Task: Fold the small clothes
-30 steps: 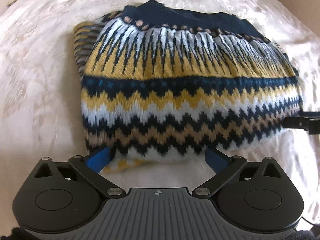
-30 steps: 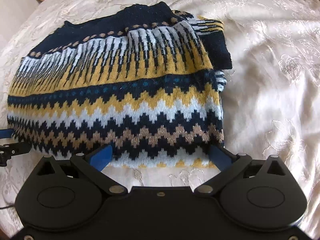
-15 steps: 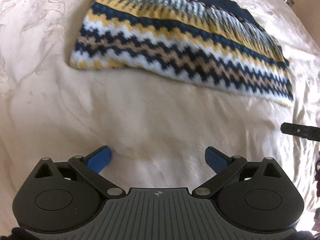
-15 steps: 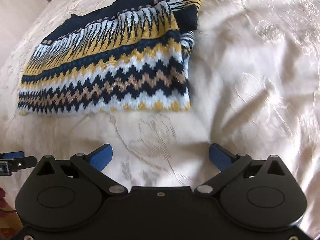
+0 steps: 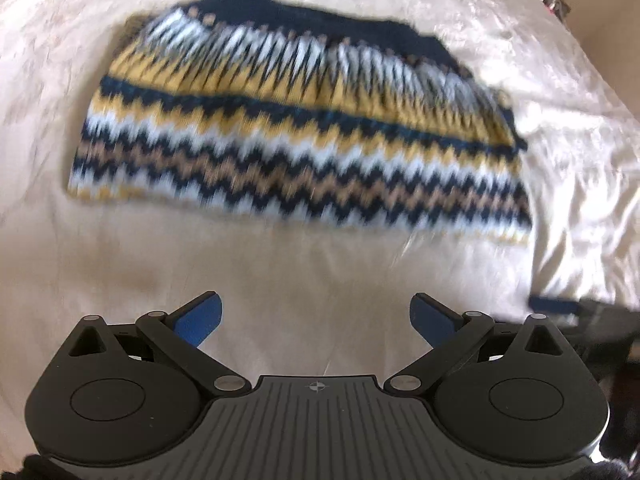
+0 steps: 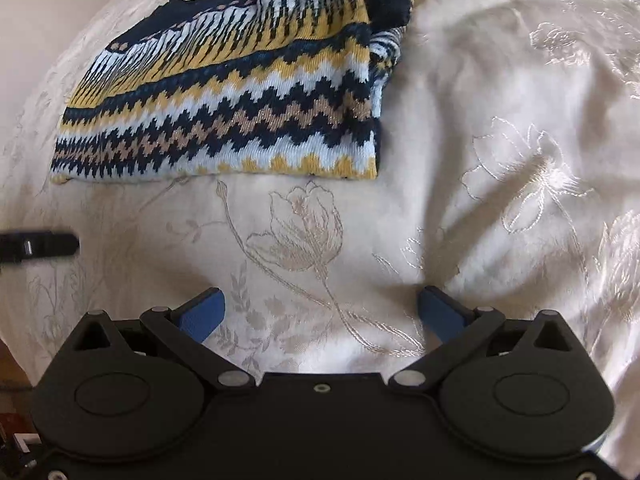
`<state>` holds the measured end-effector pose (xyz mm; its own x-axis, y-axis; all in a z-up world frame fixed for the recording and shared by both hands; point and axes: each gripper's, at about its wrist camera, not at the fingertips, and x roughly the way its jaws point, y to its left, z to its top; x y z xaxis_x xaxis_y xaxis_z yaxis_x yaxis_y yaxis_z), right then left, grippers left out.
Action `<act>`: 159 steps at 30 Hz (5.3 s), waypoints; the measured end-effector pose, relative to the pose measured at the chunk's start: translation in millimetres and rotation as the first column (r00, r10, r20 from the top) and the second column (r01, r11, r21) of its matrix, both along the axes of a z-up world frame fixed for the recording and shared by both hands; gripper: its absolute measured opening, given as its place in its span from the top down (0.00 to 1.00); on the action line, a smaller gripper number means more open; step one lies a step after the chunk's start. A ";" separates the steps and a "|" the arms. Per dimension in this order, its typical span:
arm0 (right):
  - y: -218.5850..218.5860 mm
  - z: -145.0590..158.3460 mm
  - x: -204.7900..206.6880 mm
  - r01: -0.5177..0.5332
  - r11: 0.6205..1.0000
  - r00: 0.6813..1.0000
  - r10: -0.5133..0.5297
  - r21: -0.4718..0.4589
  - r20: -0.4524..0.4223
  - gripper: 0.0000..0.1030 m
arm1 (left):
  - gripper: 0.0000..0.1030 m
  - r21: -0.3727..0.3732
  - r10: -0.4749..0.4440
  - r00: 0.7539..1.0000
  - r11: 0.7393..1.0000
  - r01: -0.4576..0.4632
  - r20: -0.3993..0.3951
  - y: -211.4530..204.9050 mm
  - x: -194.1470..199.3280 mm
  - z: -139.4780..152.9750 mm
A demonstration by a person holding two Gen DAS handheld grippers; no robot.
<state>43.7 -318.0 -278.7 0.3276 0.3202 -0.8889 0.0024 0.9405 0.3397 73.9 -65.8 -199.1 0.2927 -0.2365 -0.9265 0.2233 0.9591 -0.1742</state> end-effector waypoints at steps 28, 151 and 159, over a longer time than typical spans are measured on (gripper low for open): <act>-20.0 -5.3 16.5 0.040 0.992 0.996 -0.030 0.121 -0.085 0.00 | 0.01 0.142 -0.064 0.997 0.987 0.069 -0.040 -73.1 171.1 -37.4; -67.6 -1.2 156.3 0.022 0.931 0.996 -0.054 0.364 0.076 0.00 | 0.17 0.247 0.057 0.996 0.967 -0.070 0.062 -40.6 164.7 -25.0; -71.4 1.0 150.3 0.074 0.916 0.993 -0.104 0.393 0.054 0.00 | 0.20 0.234 0.079 0.994 0.968 -0.094 0.071 -35.9 167.1 -12.9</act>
